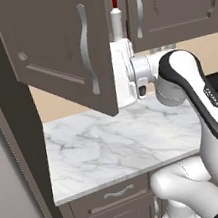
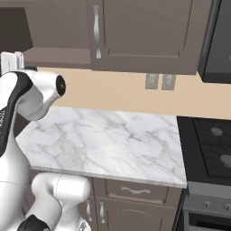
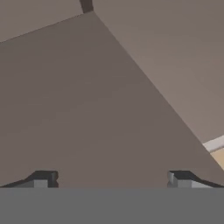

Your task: Open the cabinet directly in front. Then move the liquor and the mug to the dining counter with the candle on it.

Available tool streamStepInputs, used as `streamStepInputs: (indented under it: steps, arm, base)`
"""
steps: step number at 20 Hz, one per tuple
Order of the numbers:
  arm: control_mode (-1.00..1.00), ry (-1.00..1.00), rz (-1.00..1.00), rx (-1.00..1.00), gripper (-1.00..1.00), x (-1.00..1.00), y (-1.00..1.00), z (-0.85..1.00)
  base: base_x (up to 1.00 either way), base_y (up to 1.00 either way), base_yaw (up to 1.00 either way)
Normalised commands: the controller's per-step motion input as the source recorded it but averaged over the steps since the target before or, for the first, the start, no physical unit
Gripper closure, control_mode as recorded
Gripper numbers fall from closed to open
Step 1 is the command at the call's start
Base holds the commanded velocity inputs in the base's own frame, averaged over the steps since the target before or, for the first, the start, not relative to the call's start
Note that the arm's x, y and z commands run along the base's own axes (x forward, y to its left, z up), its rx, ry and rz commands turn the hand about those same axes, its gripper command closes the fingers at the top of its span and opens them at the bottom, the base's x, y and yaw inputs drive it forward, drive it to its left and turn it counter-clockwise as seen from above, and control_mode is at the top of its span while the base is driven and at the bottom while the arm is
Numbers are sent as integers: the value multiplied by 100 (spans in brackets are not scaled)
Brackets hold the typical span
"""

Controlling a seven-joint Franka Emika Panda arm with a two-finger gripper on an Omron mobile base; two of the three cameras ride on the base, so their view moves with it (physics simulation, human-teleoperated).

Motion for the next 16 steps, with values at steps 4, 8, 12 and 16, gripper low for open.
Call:
streamStepInputs:
  steps: [4,8,12,16]
  arm:
    - [-100,13,2,1,-100,-2,50,0]
    - [-100,7,0,0,-100,3,59,-2]
    - [-100,7,0,0,-100,10,58,0]
    - [-100,10,0,0,-100,14,59,0]
  base:
    - [0,0,0]
    - [0,0,0]
    - [0,0,0]
    - [0,0,0]
